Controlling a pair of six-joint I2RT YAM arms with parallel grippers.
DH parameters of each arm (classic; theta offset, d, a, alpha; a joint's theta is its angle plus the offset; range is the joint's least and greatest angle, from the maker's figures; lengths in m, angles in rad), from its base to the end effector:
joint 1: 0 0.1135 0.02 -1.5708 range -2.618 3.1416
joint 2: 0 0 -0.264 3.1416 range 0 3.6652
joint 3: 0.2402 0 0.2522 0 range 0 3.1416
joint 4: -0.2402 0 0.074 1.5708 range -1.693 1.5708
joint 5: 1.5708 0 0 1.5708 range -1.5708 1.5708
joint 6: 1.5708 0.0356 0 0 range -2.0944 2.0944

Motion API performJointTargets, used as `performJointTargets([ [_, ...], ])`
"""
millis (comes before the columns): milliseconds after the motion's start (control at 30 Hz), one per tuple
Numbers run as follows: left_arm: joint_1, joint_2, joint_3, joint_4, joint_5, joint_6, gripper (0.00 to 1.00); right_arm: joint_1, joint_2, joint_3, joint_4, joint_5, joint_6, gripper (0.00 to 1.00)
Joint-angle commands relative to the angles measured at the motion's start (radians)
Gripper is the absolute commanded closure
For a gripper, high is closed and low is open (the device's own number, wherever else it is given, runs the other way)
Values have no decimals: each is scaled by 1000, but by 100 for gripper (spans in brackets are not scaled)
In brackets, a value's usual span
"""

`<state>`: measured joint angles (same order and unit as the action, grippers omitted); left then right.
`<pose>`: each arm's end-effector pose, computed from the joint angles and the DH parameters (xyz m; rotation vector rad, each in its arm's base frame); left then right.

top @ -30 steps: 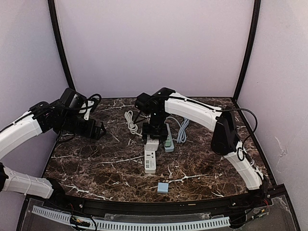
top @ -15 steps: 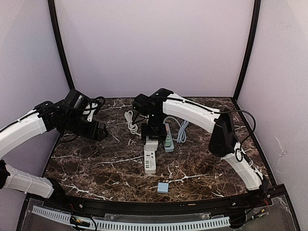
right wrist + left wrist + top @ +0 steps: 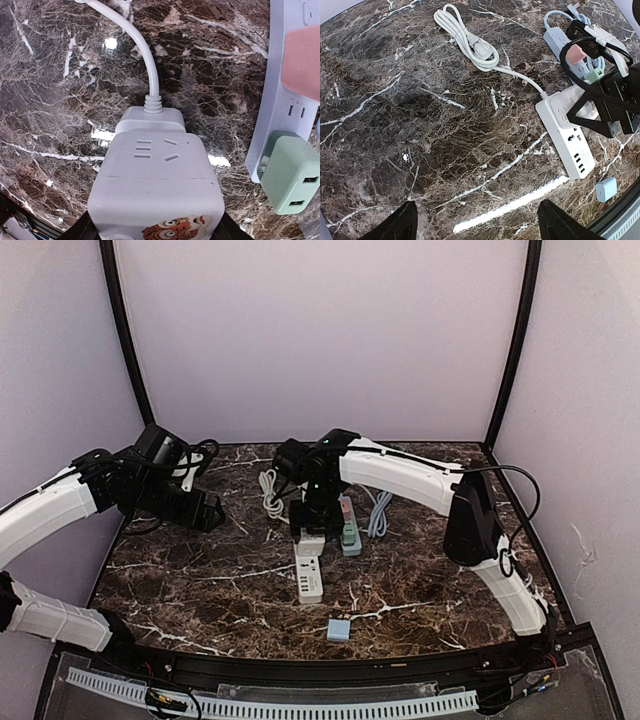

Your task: Insert the plug

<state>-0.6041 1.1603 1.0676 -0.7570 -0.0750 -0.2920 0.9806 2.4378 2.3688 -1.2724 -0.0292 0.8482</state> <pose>0.1961 -0.1321 0.3104 0.3454 2.4178 -0.3163 0.2745 0.4116 0.2206 -0.2041 3.0028 0.3015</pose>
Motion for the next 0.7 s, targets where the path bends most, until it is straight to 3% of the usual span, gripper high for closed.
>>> performJointTargets([
  [0,4,-18,17,-12,-1,-5,15,29,-43,-19,102,-18,-7,39],
  [167,4,-27,17,-17,-5,-4,16,29,-80,-8,126,-24,2,18],
  [267,4,-31,17,-19,-5,-4,16,28,-103,-8,146,-35,8,11],
  [667,4,-43,12,-9,26,3,16,11,-261,-114,178,54,0,10],
])
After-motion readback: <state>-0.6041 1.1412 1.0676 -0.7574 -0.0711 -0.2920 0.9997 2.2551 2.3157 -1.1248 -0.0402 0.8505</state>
